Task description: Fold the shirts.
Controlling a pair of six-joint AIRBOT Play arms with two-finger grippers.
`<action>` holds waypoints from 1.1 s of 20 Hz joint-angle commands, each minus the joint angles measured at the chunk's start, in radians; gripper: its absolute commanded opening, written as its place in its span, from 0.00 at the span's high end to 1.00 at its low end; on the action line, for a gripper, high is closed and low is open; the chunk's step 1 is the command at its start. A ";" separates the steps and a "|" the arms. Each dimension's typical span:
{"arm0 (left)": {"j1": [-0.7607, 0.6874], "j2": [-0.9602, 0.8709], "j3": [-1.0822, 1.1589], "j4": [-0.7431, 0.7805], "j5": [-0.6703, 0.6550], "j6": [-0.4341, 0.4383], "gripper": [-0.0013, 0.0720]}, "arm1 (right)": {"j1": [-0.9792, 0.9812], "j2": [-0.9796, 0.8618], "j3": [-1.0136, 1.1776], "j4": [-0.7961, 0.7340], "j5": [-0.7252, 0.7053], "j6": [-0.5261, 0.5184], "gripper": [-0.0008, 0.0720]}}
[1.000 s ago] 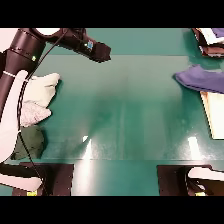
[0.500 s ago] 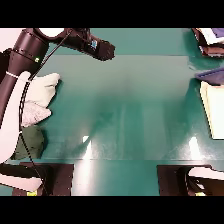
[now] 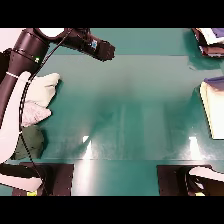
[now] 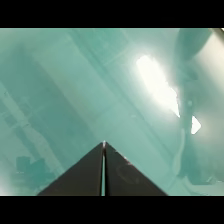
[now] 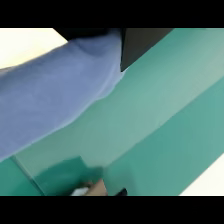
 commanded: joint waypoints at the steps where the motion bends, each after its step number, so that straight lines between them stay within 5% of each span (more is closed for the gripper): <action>1: 0.000 0.000 0.000 0.001 -0.003 0.003 0.95 | -0.057 0.080 -0.126 -0.119 0.065 0.001 0.96; 5: 0.000 0.000 0.000 0.001 -0.003 0.003 0.95 | -0.132 0.171 -0.293 -0.296 0.140 0.002 0.95; 6: 0.000 0.000 0.000 0.001 -0.003 0.003 0.95 | -0.158 0.189 -0.333 -0.323 0.165 0.002 0.80; 8: 0.000 0.000 0.000 0.001 -0.006 0.003 0.95 | -0.207 0.223 -0.406 -0.371 0.187 0.001 0.28; 9: 0.000 0.000 0.000 0.001 -0.008 0.003 0.95 | -0.230 0.237 -0.432 -0.383 0.194 0.001 0.17; 15: 0.000 0.000 0.000 0.001 -0.010 0.003 0.95 | -0.234 0.297 -0.466 -0.292 0.169 0.001 0.16; 22: 0.000 0.000 0.000 -0.001 0.009 0.002 0.95 | 0.244 0.326 -0.466 -0.093 0.104 0.001 0.18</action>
